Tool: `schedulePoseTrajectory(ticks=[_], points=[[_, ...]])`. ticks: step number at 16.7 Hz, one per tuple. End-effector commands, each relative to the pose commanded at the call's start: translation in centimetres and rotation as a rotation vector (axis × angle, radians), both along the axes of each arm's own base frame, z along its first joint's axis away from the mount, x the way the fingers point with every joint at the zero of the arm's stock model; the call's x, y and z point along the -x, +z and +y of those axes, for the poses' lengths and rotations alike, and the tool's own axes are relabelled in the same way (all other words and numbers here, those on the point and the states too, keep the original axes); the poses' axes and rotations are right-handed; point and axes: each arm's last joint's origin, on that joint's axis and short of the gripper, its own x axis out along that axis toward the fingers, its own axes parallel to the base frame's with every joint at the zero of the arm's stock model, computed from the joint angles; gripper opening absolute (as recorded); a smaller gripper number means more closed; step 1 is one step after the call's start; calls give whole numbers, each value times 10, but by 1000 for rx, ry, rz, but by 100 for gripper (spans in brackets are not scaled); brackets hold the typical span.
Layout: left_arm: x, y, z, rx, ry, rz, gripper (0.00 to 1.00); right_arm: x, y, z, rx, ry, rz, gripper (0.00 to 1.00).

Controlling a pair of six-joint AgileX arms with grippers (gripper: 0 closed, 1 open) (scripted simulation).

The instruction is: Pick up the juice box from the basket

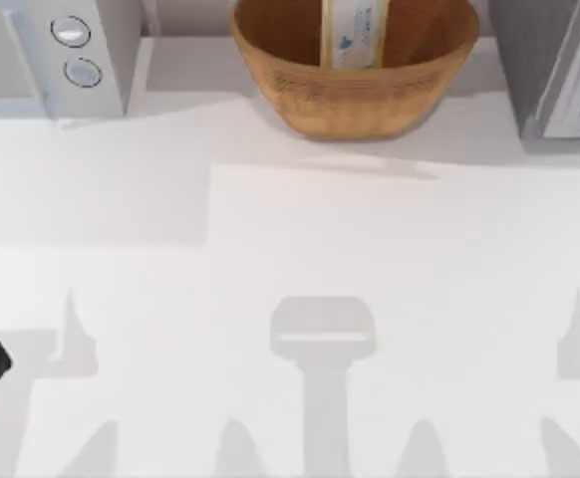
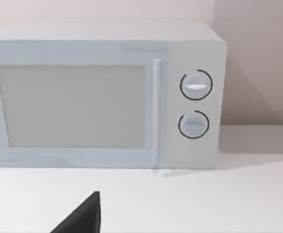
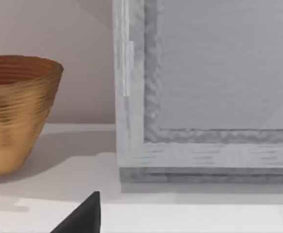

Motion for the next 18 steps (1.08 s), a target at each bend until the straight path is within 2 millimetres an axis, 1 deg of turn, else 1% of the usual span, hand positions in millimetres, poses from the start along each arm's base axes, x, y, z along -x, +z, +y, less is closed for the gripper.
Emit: schedulePoseTrajectory(ticks=[3, 5, 7, 10, 11, 13, 16, 18], points=[[0, 1, 0, 1, 0, 2, 100, 0, 0, 0, 0, 0, 0, 100], [-1, 10, -1, 5, -1, 5, 100, 0, 0, 0, 0, 0, 0, 100], [-5, 28, -4, 9, -4, 3, 100, 0, 0, 0, 0, 0, 0, 100], [-21, 67, -10, 14, -9, 1, 100, 0, 0, 0, 0, 0, 0, 100], [-31, 81, -14, 15, -10, 2, 100, 0, 0, 0, 0, 0, 0, 100], [-57, 109, -24, 17, -13, 5, 100, 0, 0, 0, 0, 0, 0, 100], [-110, 142, -51, 19, -16, 4, 100, 0, 0, 0, 0, 0, 0, 100], [-151, 154, -76, 21, -16, 0, 100, 0, 0, 0, 0, 0, 0, 100]])
